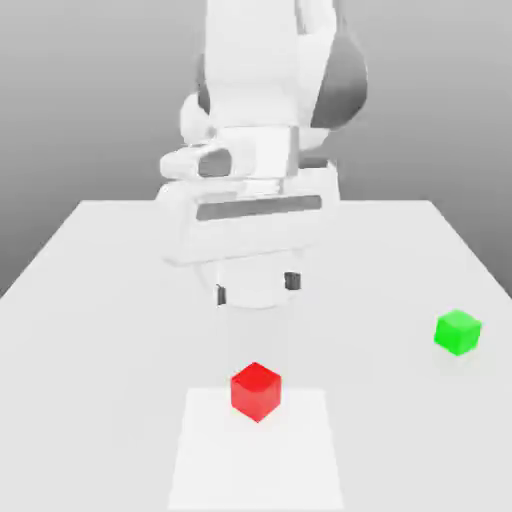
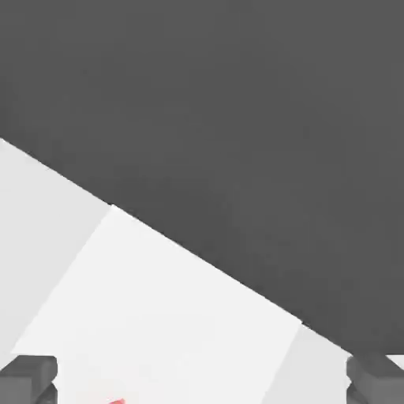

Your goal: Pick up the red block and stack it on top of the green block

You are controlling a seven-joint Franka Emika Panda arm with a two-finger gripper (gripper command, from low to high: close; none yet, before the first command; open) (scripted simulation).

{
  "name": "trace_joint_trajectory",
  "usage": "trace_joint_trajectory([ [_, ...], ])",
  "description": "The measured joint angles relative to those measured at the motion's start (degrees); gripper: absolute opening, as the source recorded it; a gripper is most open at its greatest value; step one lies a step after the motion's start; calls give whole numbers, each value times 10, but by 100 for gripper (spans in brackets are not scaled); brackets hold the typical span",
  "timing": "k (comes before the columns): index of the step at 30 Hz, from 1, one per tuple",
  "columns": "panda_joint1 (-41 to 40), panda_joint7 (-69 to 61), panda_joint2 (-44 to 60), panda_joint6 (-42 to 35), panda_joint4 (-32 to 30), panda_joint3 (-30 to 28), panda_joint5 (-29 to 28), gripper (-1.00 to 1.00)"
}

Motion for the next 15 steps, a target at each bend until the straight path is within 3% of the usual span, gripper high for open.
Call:
trace_joint_trajectory([
  [4,21,-105,132,100,-41,-6,41,0],
  [8,-18,-167,224,176,-33,51,117,0],
  [9,-35,-175,245,193,-30,71,128,-100],
  [15,-45,-176,255,201,-29,81,129,-100],
])
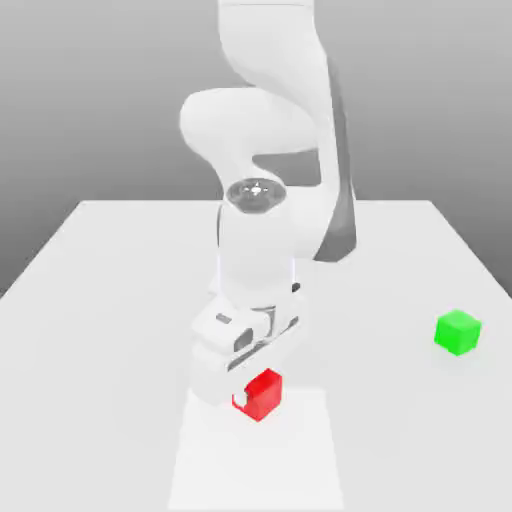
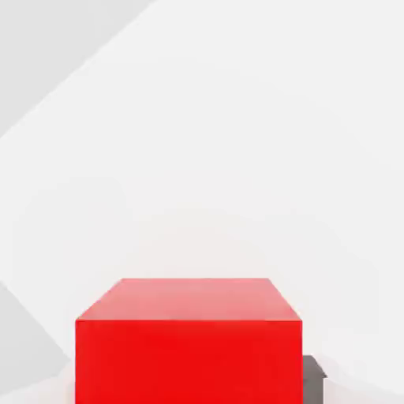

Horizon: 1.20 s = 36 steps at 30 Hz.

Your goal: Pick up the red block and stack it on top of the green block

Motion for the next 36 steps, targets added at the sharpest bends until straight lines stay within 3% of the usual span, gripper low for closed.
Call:
trace_joint_trajectory([
  [9,6,69,-152,-130,-21,-26,-98,-100],
  [25,329,-15,-179,-227,53,236,-28,-100],
  [28,347,0,-143,-200,60,258,-53,-100],
  [32,349,64,-60,-128,65,240,-143,-100],
  [33,354,77,-45,-115,66,232,-162,100],
  [36,354,77,-45,-115,66,232,-162,100],
])
